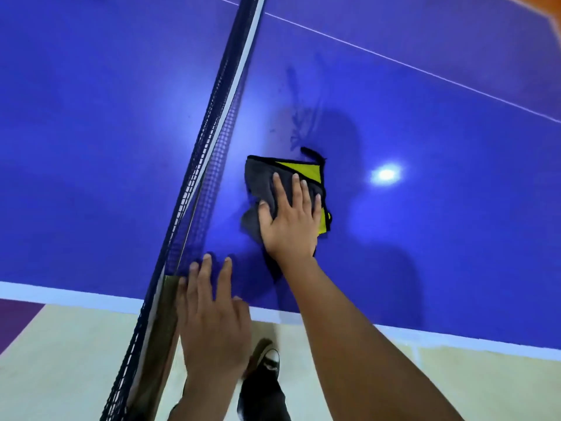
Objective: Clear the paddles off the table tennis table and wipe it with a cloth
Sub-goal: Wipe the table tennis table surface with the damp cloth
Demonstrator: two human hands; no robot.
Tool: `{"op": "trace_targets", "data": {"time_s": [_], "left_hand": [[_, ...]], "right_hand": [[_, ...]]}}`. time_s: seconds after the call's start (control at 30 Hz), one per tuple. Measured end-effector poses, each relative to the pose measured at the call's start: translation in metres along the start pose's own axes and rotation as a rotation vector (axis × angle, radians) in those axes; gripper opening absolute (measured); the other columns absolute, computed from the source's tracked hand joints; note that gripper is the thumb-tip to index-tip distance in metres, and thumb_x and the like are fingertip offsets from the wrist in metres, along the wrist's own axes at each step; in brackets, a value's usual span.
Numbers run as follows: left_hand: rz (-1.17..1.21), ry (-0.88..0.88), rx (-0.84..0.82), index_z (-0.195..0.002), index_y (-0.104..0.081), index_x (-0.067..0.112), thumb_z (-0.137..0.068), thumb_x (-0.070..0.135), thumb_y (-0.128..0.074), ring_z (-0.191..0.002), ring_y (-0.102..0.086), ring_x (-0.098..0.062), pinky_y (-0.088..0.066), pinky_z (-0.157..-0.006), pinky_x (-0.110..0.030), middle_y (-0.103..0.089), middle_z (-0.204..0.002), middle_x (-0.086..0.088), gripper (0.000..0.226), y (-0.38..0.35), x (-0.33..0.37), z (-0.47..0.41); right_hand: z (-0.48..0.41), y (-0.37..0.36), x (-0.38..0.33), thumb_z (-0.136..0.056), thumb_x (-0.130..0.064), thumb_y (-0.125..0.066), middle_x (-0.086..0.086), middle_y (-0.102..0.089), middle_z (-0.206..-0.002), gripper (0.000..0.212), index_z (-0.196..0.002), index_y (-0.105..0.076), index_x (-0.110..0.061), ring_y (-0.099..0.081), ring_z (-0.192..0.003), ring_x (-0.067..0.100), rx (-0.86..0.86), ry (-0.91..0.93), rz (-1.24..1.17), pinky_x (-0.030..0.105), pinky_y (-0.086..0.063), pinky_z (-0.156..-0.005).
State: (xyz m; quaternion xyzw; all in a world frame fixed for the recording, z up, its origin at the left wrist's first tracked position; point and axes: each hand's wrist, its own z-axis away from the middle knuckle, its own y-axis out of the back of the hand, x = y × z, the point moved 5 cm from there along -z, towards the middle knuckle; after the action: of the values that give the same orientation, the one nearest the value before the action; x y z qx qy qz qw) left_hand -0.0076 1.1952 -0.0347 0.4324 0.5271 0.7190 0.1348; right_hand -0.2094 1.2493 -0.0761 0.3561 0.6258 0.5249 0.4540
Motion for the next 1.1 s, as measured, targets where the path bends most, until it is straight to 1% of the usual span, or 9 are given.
{"op": "trace_targets", "data": {"time_s": [0.13, 0.23, 0.37, 0.47, 0.6, 0.73, 0.93, 1.0, 1.1], "left_hand": [[-0.011, -0.019, 0.043, -0.142, -0.055, 0.01, -0.085, 0.021, -0.045, -0.147, -0.033, -0.038, -0.016, -0.124, -0.051, -0.043, -0.154, -0.016, 0.059, -0.016, 0.025, -0.024], [-0.009, -0.054, 0.075, -0.145, -0.051, 0.011, -0.086, 0.022, -0.043, -0.149, -0.031, -0.036, -0.018, -0.124, -0.05, -0.038, -0.158, -0.014, 0.061, -0.031, 0.04, -0.046], [-0.083, -0.126, 0.118, -0.147, -0.049, 0.01, -0.085, 0.018, -0.053, -0.149, -0.03, -0.037, -0.022, -0.123, -0.053, -0.032, -0.161, -0.015, 0.062, -0.052, 0.061, -0.081], [-0.151, -0.187, 0.121, -0.148, -0.048, 0.014, -0.089, 0.025, -0.047, -0.149, -0.031, -0.037, -0.025, -0.121, -0.055, -0.029, -0.163, -0.014, 0.061, -0.071, 0.084, -0.115], [-0.258, -0.132, 0.151, -0.149, -0.047, 0.015, -0.091, 0.029, -0.042, -0.146, -0.036, -0.037, -0.03, -0.118, -0.058, -0.033, -0.161, -0.013, 0.059, -0.083, 0.092, -0.136], [-0.291, -0.132, 0.194, -0.146, -0.051, 0.016, -0.092, 0.031, -0.041, -0.145, -0.038, -0.036, -0.03, -0.118, -0.055, -0.037, -0.16, -0.012, 0.057, -0.086, 0.094, -0.136], [-0.281, -0.114, 0.122, -0.153, -0.041, 0.02, -0.091, 0.03, -0.043, -0.149, -0.032, -0.034, -0.026, -0.12, -0.055, -0.033, -0.162, -0.011, 0.063, -0.086, 0.098, -0.14], [-0.255, -0.117, 0.109, -0.153, -0.04, 0.02, -0.091, 0.031, -0.045, -0.15, -0.03, -0.033, -0.025, -0.12, -0.054, -0.03, -0.163, -0.01, 0.064, -0.084, 0.099, -0.14], [-0.18, -0.118, 0.086, -0.153, -0.041, 0.018, -0.094, 0.031, -0.046, -0.151, -0.027, -0.03, -0.024, -0.121, -0.053, -0.029, -0.164, -0.008, 0.061, -0.081, 0.1, -0.142]], "right_hand": [[-0.071, -0.001, 0.019, -0.096, -0.059, -0.028, 0.002, -0.022, -0.169, 0.066, -0.16, -0.026, -0.04, -0.016, -0.156, 0.02, -0.015, -0.017, 0.011, 0.047, 0.0, -0.127], [-0.134, -0.001, 0.031, -0.1, -0.058, -0.031, 0.002, -0.019, -0.17, 0.064, -0.16, -0.024, -0.04, -0.013, -0.157, 0.02, -0.025, 0.001, 0.011, 0.047, 0.001, -0.127], [-0.226, -0.001, 0.051, -0.1, -0.058, -0.029, 0.002, -0.017, -0.17, 0.063, -0.16, -0.024, -0.04, -0.012, -0.157, 0.019, -0.033, 0.02, 0.01, 0.047, 0.001, -0.127], [-0.308, -0.001, 0.063, -0.099, -0.058, -0.03, 0.002, -0.021, -0.169, 0.063, -0.159, -0.027, -0.04, -0.015, -0.157, 0.02, -0.008, 0.07, 0.002, 0.047, -0.001, -0.127], [-0.405, -0.001, 0.077, -0.097, -0.059, -0.03, 0.003, -0.024, -0.168, 0.064, -0.158, -0.031, -0.04, -0.019, -0.156, 0.021, -0.002, 0.125, 0.005, 0.048, -0.004, -0.126], [-0.478, -0.002, 0.075, -0.097, -0.059, -0.026, 0.004, -0.021, -0.169, 0.065, -0.159, -0.027, -0.041, -0.018, -0.156, 0.023, -0.047, 0.209, 0.029, 0.05, -0.005, -0.126], [-0.497, -0.004, 0.067, -0.1, -0.054, -0.019, 0.003, -0.011, -0.171, 0.062, -0.161, -0.017, -0.041, -0.008, -0.158, 0.023, -0.122, 0.224, 0.043, 0.052, -0.002, -0.127], [-0.481, -0.003, 0.057, -0.102, -0.051, -0.021, 0.004, -0.012, -0.171, 0.06, -0.161, -0.019, -0.04, -0.009, -0.158, 0.023, -0.121, 0.252, 0.031, 0.053, -0.002, -0.127], [-0.428, -0.005, 0.026, -0.103, -0.048, -0.025, 0.005, -0.017, -0.17, 0.059, -0.161, -0.023, -0.037, -0.013, -0.157, 0.025, -0.112, 0.385, 0.049, 0.053, -0.005, -0.127]]}}
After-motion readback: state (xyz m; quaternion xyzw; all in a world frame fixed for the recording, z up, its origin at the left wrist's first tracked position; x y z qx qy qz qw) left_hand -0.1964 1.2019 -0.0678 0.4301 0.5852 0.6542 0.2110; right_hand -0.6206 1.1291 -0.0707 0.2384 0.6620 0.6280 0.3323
